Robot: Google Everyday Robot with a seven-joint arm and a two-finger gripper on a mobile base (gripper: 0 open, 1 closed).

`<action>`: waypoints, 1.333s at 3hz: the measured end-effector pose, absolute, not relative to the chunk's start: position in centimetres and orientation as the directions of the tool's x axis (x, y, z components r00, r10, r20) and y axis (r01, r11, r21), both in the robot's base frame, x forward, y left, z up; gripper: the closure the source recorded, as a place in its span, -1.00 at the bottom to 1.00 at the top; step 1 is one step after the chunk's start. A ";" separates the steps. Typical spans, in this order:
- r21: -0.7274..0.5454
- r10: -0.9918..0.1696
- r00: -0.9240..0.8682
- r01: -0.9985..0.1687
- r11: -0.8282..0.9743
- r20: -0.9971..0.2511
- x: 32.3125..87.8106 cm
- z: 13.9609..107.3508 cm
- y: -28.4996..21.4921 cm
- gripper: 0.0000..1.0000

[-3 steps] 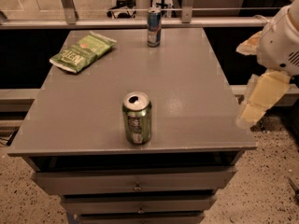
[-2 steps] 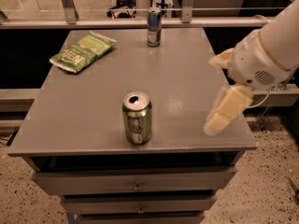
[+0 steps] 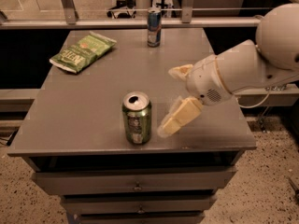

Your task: Knock green can over

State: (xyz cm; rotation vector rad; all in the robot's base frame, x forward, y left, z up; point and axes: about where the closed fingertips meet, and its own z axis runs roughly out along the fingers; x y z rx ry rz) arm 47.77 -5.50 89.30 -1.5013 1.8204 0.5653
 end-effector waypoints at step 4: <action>-0.104 -0.406 0.010 -0.972 0.211 -0.914 52.9 92.6 4.8 -1.00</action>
Offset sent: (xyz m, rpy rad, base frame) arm 0.0145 0.0755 -0.0089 0.3075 -0.0124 0.0739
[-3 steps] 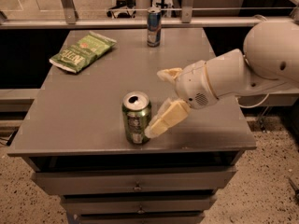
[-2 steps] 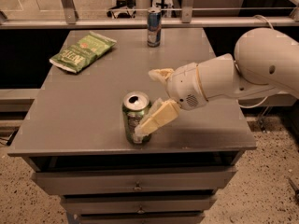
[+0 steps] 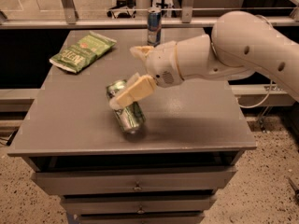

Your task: Knock green can over

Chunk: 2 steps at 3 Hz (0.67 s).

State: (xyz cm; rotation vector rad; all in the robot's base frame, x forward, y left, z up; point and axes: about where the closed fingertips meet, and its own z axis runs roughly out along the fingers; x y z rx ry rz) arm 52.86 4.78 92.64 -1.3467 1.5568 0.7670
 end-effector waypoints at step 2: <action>-0.061 -0.310 -0.021 -0.965 0.255 -0.951 55.9 95.3 7.4 -1.00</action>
Offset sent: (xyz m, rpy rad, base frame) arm 0.0347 -0.0209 0.0157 0.1203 0.0393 -0.1047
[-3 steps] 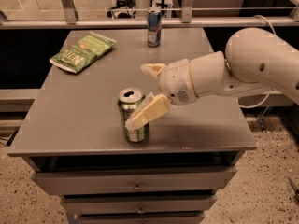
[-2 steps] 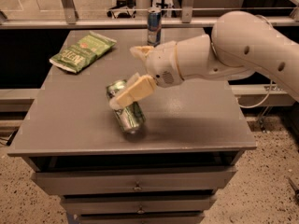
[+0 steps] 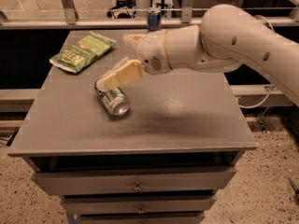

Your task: Knock green can over

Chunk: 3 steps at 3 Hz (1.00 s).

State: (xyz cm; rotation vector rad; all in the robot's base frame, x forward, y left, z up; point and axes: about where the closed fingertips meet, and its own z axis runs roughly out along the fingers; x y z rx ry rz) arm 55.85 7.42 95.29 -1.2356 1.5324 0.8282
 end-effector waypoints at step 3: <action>-0.106 -0.418 -0.031 -0.948 0.301 -0.908 50.9 91.1 -8.1 -1.00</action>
Offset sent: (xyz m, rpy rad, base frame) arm -0.0744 -0.2554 -0.0656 -0.1915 -0.0216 -0.1133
